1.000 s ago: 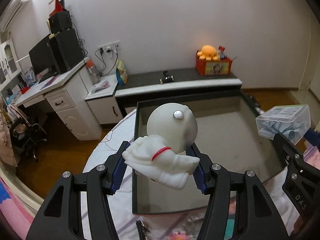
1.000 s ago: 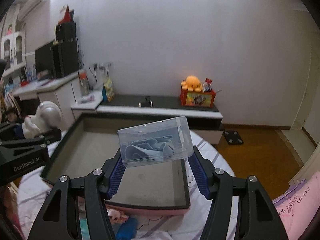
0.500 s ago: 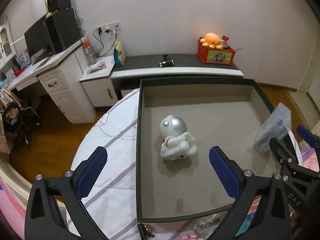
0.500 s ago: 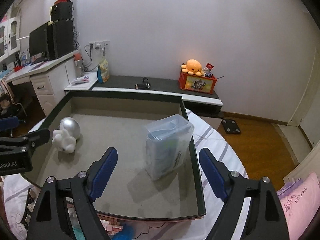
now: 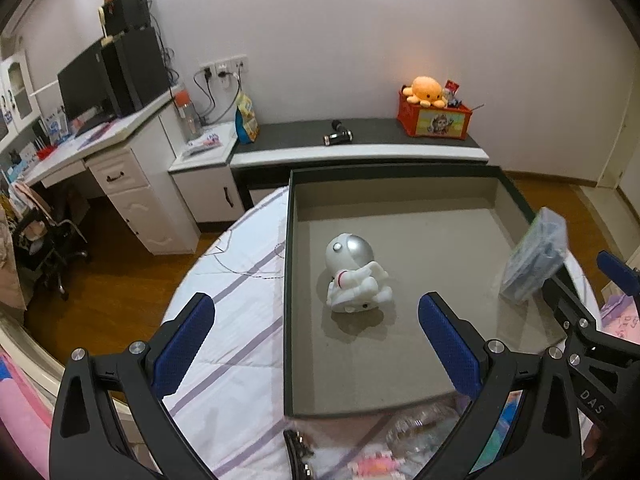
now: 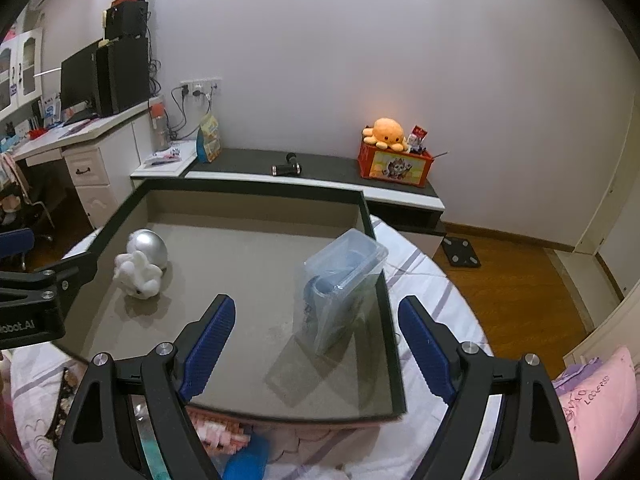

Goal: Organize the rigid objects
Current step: 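Lift both tools away from the pink box and back over the bed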

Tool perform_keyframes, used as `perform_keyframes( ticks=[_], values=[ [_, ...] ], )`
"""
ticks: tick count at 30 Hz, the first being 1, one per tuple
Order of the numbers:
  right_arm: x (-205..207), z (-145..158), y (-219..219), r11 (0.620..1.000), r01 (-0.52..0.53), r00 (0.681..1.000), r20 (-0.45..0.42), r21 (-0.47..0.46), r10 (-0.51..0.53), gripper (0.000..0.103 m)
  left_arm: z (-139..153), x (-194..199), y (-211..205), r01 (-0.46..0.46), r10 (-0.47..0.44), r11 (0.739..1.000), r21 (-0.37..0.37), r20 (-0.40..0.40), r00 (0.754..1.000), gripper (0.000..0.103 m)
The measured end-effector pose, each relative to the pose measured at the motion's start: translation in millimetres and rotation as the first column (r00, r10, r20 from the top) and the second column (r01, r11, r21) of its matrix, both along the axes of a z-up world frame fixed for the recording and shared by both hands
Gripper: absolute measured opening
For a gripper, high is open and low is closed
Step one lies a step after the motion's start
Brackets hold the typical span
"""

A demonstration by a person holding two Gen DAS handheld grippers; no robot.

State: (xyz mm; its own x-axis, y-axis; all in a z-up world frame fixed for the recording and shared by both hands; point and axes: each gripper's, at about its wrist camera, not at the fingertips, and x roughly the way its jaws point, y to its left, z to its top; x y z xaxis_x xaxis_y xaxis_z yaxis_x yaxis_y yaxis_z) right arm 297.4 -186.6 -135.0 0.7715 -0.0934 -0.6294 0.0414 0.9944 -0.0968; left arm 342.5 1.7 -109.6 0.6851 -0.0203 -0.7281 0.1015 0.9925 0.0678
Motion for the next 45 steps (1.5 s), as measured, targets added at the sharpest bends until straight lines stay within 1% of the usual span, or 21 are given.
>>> perform_keyframes(
  ticks=[5, 12, 16, 20, 23, 25, 26, 28, 29, 31, 37, 40, 45],
  values=[
    [-39.7, 25.6, 0.5, 1.0, 0.0, 0.999, 0.054, -0.003, 0.0, 0.085, 27.5, -42.0, 0.4, 0.004, -0.004, 1.0, -0.003, 0.07, 0.998, 0.103],
    [-119.7, 70.9, 0.6, 1.0, 0.01, 0.983, 0.182, 0.018, -0.013, 0.085, 67.2, -117.3, 4.4, 0.016, -0.013, 1.0, -0.018, 0.185, 0.983, 0.103],
    [-159.6, 93.1, 4.7, 0.999, 0.046, 0.964, 0.261, 0.001, -0.044, 0.085, 86.5, -160.2, 10.6, -0.006, 0.013, 1.0, -0.029, 0.253, 0.967, 0.103],
    [-193.4, 105.7, 8.6, 0.999, 0.034, 0.952, 0.303, 0.01, -0.036, 0.085, 100.5, -194.6, 14.1, -0.026, 0.037, 0.999, -0.039, 0.308, 0.951, 0.103],
    [-216.1, 112.3, 9.4, 0.998, 0.058, 0.938, 0.343, 0.011, -0.058, 0.085, 107.0, -220.8, 11.6, -0.049, 0.053, 0.999, -0.019, 0.37, 0.928, 0.103],
    [-229.2, 114.7, 8.3, 0.998, 0.063, 0.929, 0.364, 0.025, -0.067, 0.087, 108.1, -232.2, 10.6, -0.043, 0.048, 0.999, -0.022, 0.391, 0.919, 0.103],
    [-234.5, 115.4, 7.8, 0.998, 0.062, 0.926, 0.371, 0.032, -0.069, 0.09, 108.0, -238.8, 10.0, -0.037, 0.044, 0.999, -0.026, 0.399, 0.916, 0.103],
    [-248.2, 115.2, 7.2, 0.997, 0.062, 0.917, 0.391, 0.04, -0.073, 0.102, 105.7, -247.6, 8.7, -0.031, 0.04, 0.999, -0.027, 0.409, 0.912, 0.103],
    [-254.0, 115.1, 7.5, 0.997, 0.063, 0.91, 0.409, 0.04, -0.074, 0.103, 105.6, -249.8, 7.8, -0.03, 0.037, 0.999, -0.024, 0.408, 0.912, 0.103],
    [-262.2, 115.5, 8.0, 0.997, 0.072, 0.905, 0.419, 0.037, -0.081, 0.103, 104.1, -255.6, 7.0, -0.031, 0.036, 0.999, -0.019, 0.408, 0.912, 0.103],
    [-276.6, 117.2, 12.1, 0.998, 0.051, 0.899, 0.433, 0.026, -0.057, 0.103, 107.2, -271.4, 7.9, -0.015, 0.028, 0.999, -0.034, 0.431, 0.902, 0.103],
    [-277.6, 117.7, 13.2, 0.999, 0.047, 0.898, 0.436, 0.024, -0.053, 0.103, 108.6, -274.9, 7.2, -0.022, 0.03, 1.0, -0.023, 0.441, 0.897, 0.103],
    [-277.2, 116.1, 13.1, 0.999, 0.043, 0.897, 0.439, 0.023, -0.048, 0.103, 108.3, -274.5, 6.7, -0.026, 0.031, 1.0, -0.017, 0.437, 0.899, 0.103]
  ],
)
